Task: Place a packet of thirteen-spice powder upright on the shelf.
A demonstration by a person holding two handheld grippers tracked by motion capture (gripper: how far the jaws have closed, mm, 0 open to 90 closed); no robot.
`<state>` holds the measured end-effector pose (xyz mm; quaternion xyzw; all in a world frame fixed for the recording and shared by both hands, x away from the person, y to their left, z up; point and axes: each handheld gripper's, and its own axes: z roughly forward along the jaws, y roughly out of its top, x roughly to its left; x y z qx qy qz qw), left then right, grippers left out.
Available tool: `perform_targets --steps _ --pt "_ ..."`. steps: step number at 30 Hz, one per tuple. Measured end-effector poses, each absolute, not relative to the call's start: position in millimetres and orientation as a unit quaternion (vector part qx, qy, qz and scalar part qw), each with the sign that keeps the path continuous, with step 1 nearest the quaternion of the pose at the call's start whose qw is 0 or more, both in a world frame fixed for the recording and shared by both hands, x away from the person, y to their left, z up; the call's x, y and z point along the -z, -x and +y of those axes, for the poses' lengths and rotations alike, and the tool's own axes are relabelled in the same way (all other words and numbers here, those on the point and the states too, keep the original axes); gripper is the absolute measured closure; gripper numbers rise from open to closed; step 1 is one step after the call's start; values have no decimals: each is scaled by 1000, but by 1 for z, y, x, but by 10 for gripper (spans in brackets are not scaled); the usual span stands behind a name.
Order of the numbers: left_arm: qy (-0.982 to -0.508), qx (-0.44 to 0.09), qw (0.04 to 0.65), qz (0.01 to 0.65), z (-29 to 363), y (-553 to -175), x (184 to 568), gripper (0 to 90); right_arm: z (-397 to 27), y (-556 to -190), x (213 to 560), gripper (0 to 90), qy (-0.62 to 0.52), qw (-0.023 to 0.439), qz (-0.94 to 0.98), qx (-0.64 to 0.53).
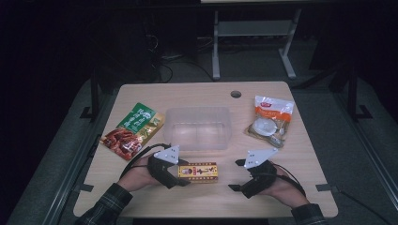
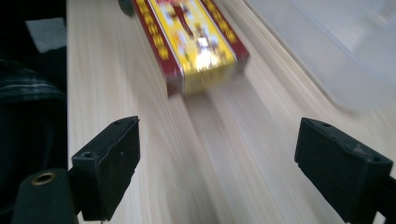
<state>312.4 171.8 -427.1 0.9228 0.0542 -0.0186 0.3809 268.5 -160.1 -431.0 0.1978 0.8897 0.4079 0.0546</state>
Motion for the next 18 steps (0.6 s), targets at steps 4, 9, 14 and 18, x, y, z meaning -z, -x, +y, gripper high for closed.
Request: perform_targets --steps 4,9,14,18 --pt "-924 10 379 58 172 -315 423 317 -170 -261 438 140 -226 64 888 -395" --pt "-923 1 379 69 173 -320 414 317 -180 -251 441 141 -269 90 877 -388" --pt "-921 -7 383 75 176 -328 405 317 -186 -246 447 142 -297 102 867 -387" --pt "-920 -12 385 80 178 -334 398 317 -186 -242 450 142 -302 102 866 -385"
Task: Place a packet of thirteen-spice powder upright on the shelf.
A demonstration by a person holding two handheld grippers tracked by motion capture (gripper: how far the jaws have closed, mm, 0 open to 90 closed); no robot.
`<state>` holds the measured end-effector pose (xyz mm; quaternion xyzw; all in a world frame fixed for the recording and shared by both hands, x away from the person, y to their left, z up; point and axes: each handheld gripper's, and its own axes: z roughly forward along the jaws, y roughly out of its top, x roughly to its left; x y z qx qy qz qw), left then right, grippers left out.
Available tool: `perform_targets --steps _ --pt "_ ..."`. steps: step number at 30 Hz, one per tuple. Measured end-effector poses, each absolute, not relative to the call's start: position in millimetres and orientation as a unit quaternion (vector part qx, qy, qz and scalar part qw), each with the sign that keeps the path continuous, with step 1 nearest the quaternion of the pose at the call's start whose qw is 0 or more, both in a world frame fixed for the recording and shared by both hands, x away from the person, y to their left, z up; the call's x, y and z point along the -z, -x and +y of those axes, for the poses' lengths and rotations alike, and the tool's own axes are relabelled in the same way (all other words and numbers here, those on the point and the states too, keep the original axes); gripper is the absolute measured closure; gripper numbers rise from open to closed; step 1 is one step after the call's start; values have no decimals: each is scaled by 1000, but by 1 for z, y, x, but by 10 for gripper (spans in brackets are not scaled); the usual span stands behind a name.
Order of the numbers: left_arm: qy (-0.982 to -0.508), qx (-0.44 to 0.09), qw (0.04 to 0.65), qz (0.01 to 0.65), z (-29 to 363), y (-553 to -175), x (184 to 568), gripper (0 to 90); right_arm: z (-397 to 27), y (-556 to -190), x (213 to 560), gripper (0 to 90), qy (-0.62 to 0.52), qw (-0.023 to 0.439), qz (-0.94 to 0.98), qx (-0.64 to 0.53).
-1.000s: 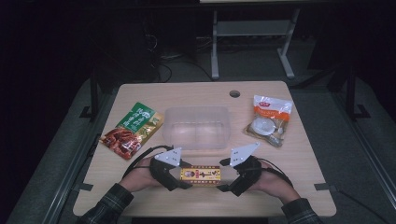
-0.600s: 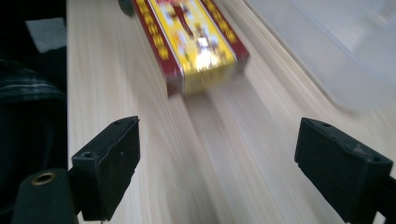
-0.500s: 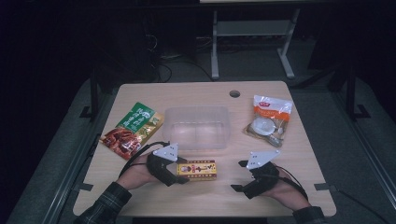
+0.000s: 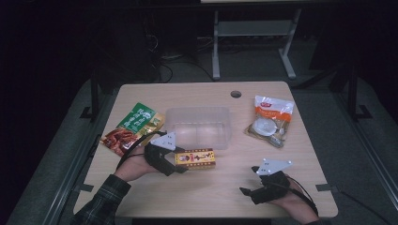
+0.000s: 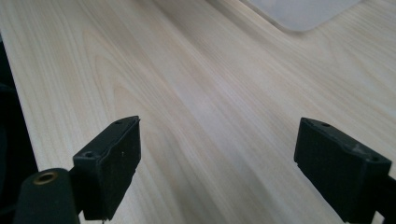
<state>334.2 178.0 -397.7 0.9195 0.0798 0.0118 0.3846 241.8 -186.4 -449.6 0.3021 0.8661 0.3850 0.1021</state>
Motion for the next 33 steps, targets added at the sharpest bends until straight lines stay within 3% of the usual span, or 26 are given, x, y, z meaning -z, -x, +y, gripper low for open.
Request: perform_targets --steps 33 --pt "-929 -33 360 77 152 -418 346 317 -186 -240 451 143 -306 107 858 -399"
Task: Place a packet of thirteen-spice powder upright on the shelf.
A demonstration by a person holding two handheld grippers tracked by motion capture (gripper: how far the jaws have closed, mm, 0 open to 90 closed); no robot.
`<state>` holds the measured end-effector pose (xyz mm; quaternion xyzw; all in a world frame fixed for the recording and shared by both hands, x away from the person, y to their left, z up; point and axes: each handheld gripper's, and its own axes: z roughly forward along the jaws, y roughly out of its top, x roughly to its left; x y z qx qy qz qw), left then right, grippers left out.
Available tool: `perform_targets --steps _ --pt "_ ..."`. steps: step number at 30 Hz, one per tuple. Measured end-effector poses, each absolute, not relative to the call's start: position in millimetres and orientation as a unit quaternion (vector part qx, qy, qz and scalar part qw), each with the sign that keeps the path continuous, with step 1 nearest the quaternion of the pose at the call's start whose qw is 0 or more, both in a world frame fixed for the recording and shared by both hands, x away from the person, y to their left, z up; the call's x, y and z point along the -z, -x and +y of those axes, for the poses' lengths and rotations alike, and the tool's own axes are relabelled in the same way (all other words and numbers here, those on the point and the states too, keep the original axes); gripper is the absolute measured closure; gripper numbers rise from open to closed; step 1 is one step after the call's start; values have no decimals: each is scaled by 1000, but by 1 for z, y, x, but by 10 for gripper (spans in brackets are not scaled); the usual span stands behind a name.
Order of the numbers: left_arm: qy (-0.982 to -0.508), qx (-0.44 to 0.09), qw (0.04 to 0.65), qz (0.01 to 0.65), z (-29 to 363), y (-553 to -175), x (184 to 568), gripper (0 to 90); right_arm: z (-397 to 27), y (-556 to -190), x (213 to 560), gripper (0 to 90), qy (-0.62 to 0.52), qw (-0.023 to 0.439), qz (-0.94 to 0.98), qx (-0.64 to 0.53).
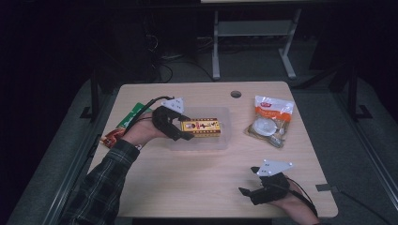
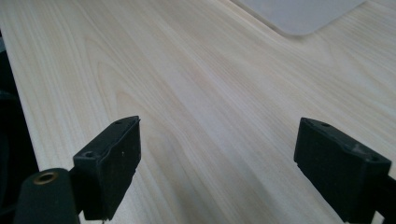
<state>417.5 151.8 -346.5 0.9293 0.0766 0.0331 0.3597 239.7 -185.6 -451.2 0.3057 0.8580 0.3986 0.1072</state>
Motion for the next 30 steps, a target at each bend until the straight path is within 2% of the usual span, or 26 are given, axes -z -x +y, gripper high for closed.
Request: perform_targets --steps 12,26,30 --pt "-933 -23 347 91 142 -446 355 317 -185 -241 452 143 -301 109 858 -400" --pt "-946 -25 314 75 115 -459 360 316 -187 -242 451 143 -301 111 858 -402" --pt "-943 -21 322 81 111 -460 364 316 -187 -242 451 143 -300 111 858 -402"
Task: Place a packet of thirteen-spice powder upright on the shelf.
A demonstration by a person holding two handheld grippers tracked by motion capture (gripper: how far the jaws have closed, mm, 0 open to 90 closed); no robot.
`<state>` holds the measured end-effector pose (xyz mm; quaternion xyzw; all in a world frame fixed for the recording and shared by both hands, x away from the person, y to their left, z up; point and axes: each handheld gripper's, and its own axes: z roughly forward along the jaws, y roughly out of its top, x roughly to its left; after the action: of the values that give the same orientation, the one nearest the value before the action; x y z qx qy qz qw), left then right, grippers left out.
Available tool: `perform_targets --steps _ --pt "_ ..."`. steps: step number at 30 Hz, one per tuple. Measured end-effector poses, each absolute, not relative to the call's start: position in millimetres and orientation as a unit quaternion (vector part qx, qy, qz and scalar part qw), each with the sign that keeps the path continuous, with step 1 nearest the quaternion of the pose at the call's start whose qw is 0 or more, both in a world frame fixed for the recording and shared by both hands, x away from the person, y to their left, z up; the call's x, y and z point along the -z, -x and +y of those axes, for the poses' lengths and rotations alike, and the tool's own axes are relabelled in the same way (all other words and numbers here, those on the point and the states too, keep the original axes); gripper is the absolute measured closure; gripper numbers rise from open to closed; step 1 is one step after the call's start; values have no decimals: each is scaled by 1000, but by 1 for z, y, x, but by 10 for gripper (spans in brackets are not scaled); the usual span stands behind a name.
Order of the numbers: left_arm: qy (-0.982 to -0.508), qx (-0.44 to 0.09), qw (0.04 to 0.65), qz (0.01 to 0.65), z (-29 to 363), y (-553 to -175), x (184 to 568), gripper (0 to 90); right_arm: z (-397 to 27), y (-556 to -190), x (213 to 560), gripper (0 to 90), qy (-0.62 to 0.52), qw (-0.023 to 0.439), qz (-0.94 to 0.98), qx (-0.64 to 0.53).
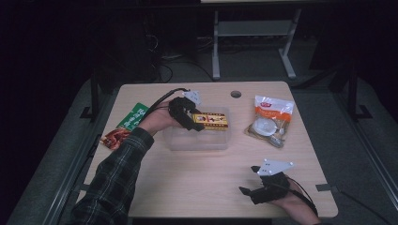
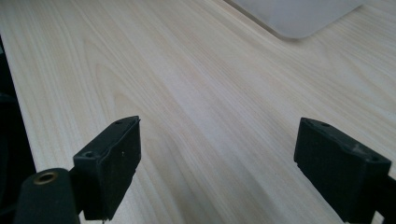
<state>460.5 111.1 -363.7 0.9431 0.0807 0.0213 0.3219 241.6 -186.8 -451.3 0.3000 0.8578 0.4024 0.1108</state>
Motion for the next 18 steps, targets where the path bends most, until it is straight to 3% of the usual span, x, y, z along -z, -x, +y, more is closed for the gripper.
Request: perform_targets --steps 18 --pt "-939 -15 334 78 103 -464 369 314 -186 -241 452 150 -299 106 859 -402"
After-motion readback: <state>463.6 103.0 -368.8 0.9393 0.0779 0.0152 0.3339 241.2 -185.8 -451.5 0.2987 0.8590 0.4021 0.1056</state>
